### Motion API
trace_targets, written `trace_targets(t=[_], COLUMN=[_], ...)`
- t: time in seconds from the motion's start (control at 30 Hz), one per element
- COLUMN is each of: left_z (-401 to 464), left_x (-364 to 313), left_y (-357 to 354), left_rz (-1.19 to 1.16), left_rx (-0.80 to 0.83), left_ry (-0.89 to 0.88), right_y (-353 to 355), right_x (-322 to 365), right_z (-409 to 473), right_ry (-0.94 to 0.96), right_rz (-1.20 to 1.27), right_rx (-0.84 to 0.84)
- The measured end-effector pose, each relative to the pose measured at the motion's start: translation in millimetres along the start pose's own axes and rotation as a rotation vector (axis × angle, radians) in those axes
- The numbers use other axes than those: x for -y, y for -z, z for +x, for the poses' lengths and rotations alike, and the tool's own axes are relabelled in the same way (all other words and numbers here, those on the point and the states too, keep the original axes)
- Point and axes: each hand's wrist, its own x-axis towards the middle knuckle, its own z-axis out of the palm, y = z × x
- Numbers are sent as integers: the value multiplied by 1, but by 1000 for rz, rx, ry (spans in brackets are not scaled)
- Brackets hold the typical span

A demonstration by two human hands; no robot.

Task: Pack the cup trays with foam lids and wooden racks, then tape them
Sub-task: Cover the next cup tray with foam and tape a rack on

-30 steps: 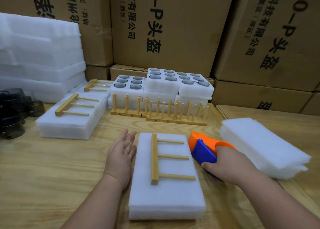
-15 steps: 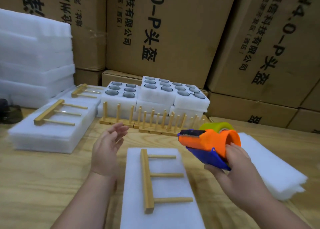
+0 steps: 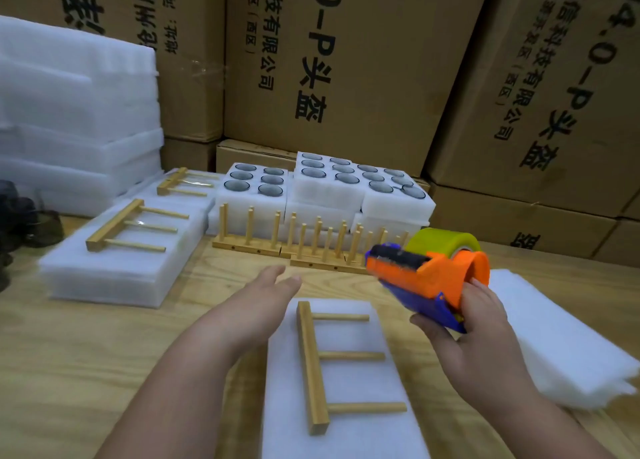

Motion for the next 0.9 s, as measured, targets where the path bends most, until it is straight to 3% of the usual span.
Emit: trace_targets(t=[0.17,0.33,0.53,0.73,0.9], left_z=[11,12,3,-23,-43], left_x=[16,16,-2,-33,-47], left_y=[-13,-22,-23,-12,-6], left_rz=[-290,-251,-216,-217,63], left_rx=[23,-18,-98,-157,-106], left_ry=[64,47,-57,-594,-845], right_y=[-35,-39,-18,9,18], right_x=[7,9,3,-9,-9], right_z=[-13,-13,-8,-1,3], right_ry=[-429,-496,-347,81,237], right_rz=[205,271,181,-93,-160], right_rx=[-117,-166,-100,28,93])
